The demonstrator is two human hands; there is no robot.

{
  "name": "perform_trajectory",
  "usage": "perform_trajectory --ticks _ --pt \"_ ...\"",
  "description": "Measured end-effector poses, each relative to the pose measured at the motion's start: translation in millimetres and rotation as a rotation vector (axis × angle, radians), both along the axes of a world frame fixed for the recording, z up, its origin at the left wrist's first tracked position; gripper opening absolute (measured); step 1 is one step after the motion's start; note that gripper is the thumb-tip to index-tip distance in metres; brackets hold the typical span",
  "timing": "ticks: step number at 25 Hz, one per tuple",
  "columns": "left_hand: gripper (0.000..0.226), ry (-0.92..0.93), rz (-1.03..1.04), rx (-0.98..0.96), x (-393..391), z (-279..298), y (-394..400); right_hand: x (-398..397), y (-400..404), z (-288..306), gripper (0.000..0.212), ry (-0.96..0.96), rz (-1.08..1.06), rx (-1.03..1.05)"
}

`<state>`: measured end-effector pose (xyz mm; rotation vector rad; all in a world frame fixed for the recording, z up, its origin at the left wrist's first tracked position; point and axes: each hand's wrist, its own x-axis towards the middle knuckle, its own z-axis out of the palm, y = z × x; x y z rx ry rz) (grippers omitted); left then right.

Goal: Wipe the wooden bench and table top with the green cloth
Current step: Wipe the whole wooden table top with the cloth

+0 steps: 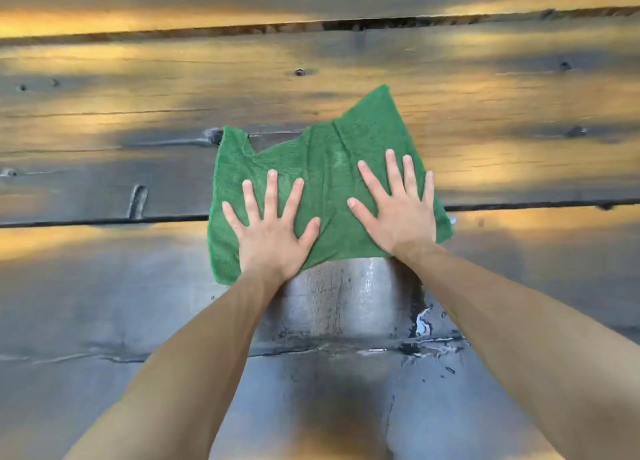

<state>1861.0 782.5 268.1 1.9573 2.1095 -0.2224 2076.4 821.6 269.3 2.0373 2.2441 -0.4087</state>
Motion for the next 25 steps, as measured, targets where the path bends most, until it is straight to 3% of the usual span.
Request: perform_trajectory --ticks 16,25 --pt "0.074 -0.02 -0.018 0.063 20 -2 -217 21 -224 -9 0.072 -0.034 0.041 0.091" --pt "0.071 -0.037 -0.035 0.001 24 -1 -313 40 -324 -9 0.071 -0.02 -0.021 0.054"
